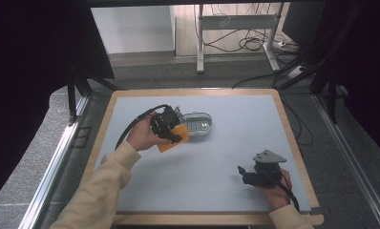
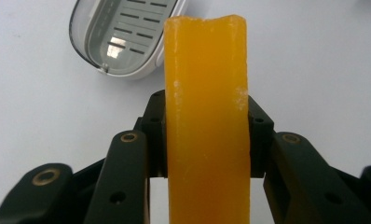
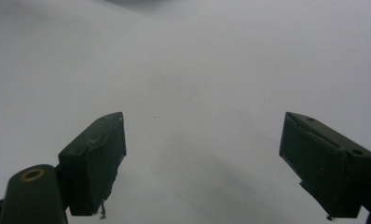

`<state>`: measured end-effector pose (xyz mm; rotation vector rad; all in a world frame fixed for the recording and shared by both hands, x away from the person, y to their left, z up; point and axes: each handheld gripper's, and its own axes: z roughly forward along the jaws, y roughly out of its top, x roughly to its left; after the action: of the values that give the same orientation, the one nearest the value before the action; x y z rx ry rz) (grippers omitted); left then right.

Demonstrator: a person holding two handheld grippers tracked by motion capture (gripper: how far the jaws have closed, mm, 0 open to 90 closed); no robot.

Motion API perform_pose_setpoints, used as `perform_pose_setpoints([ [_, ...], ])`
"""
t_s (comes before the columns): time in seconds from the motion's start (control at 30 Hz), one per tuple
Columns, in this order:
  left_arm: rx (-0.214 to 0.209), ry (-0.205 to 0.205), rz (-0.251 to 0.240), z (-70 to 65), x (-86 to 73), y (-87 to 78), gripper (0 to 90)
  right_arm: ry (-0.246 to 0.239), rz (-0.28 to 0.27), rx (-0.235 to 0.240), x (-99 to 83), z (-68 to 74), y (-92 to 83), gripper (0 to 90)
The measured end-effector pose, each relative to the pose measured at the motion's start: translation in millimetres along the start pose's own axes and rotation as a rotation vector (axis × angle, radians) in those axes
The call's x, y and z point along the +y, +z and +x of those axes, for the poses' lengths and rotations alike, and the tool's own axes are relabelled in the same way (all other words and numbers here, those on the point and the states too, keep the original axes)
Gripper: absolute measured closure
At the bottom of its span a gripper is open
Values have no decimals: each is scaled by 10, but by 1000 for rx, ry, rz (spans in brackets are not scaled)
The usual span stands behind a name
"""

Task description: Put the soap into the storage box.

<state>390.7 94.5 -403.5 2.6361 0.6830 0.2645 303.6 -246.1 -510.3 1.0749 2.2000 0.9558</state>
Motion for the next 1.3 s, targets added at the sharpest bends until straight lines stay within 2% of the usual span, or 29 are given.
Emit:
perform_pose_setpoints([
  [0.6, -11, 15, 24, 153, 115, 112, 616, 5, 6, 1, -6, -11, 9, 151],
  [1.0, -18, 17, 17, 245, 223, 171, 616, 7, 10, 4, -9, -13, 15, 151],
  [1.3, -26, 34, 25, 313, 292, 231, 616, 9, 11, 4, -10, -13, 19, 151],
])
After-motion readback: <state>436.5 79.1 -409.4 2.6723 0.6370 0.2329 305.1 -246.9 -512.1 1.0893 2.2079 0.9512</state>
